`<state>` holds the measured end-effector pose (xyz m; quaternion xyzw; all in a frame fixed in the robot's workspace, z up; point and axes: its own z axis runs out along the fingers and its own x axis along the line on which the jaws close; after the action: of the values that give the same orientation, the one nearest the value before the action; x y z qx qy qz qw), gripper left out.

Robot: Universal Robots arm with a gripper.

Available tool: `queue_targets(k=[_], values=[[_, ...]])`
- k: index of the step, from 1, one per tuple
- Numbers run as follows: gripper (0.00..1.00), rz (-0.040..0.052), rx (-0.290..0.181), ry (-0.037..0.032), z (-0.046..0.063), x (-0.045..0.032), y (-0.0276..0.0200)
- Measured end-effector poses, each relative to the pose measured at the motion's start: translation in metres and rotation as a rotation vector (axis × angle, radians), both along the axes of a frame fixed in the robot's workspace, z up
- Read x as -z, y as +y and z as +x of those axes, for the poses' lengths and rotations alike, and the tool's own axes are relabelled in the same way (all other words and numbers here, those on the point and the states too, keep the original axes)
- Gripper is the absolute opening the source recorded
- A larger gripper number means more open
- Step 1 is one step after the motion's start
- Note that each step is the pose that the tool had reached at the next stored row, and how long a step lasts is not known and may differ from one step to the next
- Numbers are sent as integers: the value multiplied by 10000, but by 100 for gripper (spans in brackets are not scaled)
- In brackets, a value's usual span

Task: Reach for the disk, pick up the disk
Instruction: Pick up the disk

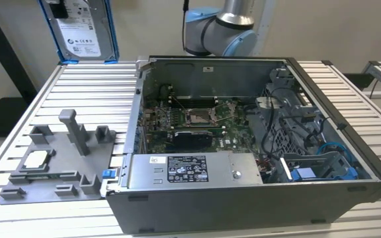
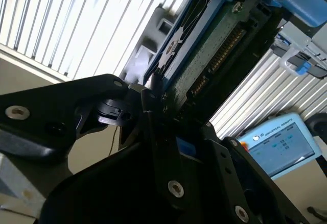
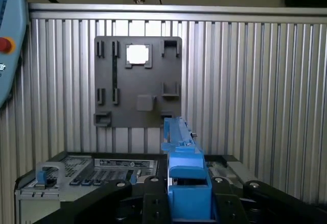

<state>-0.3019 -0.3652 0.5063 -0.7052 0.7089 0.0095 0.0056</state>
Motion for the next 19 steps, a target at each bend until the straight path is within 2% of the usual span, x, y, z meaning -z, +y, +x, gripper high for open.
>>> queue_targets(k=[19], values=[[0,1,-1,119,839,0,0]])
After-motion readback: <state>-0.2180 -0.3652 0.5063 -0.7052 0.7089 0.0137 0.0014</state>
